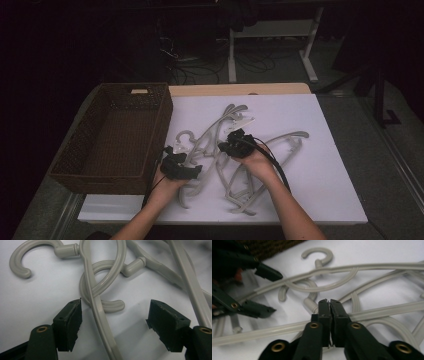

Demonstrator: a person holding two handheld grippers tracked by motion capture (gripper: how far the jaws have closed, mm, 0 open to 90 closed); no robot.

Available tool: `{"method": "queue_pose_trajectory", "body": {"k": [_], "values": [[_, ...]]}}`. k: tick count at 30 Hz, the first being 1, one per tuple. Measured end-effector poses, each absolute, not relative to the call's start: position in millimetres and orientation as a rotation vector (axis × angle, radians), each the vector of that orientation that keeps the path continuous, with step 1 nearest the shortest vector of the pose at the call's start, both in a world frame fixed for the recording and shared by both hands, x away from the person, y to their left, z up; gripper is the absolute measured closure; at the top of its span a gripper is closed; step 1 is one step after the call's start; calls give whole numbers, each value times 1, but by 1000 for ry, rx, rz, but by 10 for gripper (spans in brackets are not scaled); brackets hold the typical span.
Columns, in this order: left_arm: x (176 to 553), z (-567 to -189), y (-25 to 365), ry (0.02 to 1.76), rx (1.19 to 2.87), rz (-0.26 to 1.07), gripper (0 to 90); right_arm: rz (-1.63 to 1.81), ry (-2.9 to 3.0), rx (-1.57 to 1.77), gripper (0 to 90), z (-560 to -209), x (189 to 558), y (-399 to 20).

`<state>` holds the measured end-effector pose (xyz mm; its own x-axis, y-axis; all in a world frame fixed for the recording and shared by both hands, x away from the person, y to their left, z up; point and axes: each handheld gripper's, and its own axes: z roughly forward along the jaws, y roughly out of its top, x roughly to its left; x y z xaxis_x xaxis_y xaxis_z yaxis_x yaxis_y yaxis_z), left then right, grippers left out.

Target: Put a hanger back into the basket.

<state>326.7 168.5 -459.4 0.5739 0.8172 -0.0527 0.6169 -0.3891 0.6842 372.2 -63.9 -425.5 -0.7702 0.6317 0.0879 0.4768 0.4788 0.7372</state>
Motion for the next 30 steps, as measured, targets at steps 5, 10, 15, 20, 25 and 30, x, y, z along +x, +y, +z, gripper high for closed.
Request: {"method": "queue_pose_trajectory", "body": {"k": [5,10,15,20,25,30], "values": [[328,-459,170,1145,2130,385,314,1136,2541,961,890,-433,373,-64],[328,-459,171,1147,2132,395,356,1098,2552,959,891,-438,373,-62],[330,-458,172,1159,2122,401,462,1091,2556,958,892,-438,374,-62],[332,-457,172,1156,2117,389,559,1094,2558,957,892,-439,374,-62],[333,-455,175,1176,2089,346,661,1090,2560,957,892,-440,374,-62],[333,-454,176,1184,2069,341,728,1096,2556,961,892,-440,374,-64]]}}
